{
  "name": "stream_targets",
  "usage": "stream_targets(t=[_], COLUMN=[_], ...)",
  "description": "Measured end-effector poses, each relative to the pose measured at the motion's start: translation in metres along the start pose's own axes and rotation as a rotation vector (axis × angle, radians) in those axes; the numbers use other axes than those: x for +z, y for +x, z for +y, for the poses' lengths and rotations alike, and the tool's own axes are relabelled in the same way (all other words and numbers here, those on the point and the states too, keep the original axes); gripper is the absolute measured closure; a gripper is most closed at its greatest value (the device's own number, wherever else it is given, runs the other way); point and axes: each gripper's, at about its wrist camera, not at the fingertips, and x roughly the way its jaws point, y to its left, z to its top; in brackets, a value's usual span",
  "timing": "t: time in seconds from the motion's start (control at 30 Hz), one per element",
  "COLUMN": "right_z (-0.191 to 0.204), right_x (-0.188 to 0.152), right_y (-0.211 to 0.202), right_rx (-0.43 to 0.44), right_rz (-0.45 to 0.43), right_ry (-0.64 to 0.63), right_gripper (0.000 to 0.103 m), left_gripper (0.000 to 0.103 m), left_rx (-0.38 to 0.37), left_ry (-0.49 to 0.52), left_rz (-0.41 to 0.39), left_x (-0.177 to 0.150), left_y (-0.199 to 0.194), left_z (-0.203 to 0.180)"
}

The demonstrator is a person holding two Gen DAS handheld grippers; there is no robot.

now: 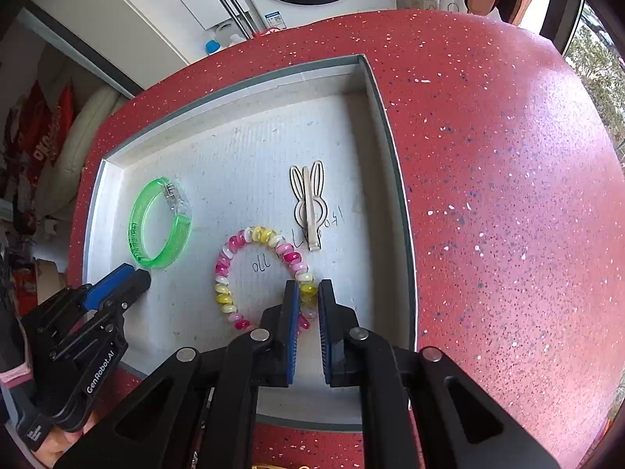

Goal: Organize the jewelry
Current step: 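Lower the charm into the tray and open the left tool while the right tool releases the bracelet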

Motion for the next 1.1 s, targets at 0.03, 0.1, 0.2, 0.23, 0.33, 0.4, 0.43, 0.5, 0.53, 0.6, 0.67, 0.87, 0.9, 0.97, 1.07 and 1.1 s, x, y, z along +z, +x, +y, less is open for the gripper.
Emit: stream_targets(t=[0.03,0.1,0.2,0.23,0.33,0.4,0.43,0.5,0.53,0.6,0.67,0.87,0.9,0.97,1.07,1.1], right_z=[0.0,0.002,0.001,0.001,0.002,0.001,0.001,0.002,0.001,0.0,-0.001,0.004,0.005,0.004,0.005,0.006], right_x=[0.0,0.0,-0.003,-0.004,-0.005,-0.008,-0.009,-0.011,-0.012,-0.014,-0.017,-0.02,-0.02,-0.022,-0.025,-0.026], right_y=[0.0,0.0,-0.008,-0.01,-0.019,-0.025,-0.028,-0.032,-0.034,-0.036,-0.04,-0.042,-0.041,-0.042,-0.047,-0.048], right_rx=[0.005,0.016,0.032,0.036,0.058,0.07,0.074,0.079,0.084,0.092,0.101,0.106,0.108,0.12,0.129,0.133], right_rz=[-0.002,-0.006,-0.021,-0.026,-0.043,-0.053,-0.057,-0.062,-0.065,-0.068,-0.071,-0.079,-0.078,-0.079,-0.089,-0.095], right_ry=[0.003,0.009,0.011,0.013,0.026,0.032,0.033,0.038,0.042,0.052,0.06,0.058,0.062,0.077,0.073,0.07], right_gripper=[0.08,0.059,0.056,0.056,0.053,0.047,0.046,0.045,0.045,0.045,0.045,0.041,0.041,0.041,0.034,0.026], left_gripper=[0.067,0.067,0.067,0.067,0.067,0.067,0.066,0.066,0.066,0.066,0.066,0.0,0.0,0.0,0.0,0.0], left_rx=[0.0,0.006,0.018,0.013,0.008,0.013,0.011,0.01,0.011,0.014,0.012,0.052,0.046,0.048,0.065,0.065], left_ry=[0.002,0.017,0.033,0.03,0.019,0.016,0.016,0.016,0.018,0.024,0.026,0.0,0.001,0.006,0.005,0.002], left_rz=[-0.003,-0.01,-0.024,-0.026,-0.027,-0.031,-0.034,-0.036,-0.041,-0.048,-0.048,-0.11,-0.105,-0.098,-0.098,-0.095], left_x=[0.0,-0.002,-0.003,-0.004,-0.004,-0.004,-0.005,-0.006,-0.006,-0.008,-0.009,-0.015,-0.015,-0.016,-0.019,-0.021], left_y=[-0.002,-0.005,-0.011,-0.012,-0.014,-0.017,-0.019,-0.021,-0.023,-0.026,-0.03,-0.046,-0.047,-0.047,-0.05,-0.051], left_z=[-0.002,-0.005,-0.009,-0.009,-0.004,-0.003,-0.002,-0.002,-0.003,-0.005,-0.007,-0.002,-0.002,-0.001,0.002,0.004])
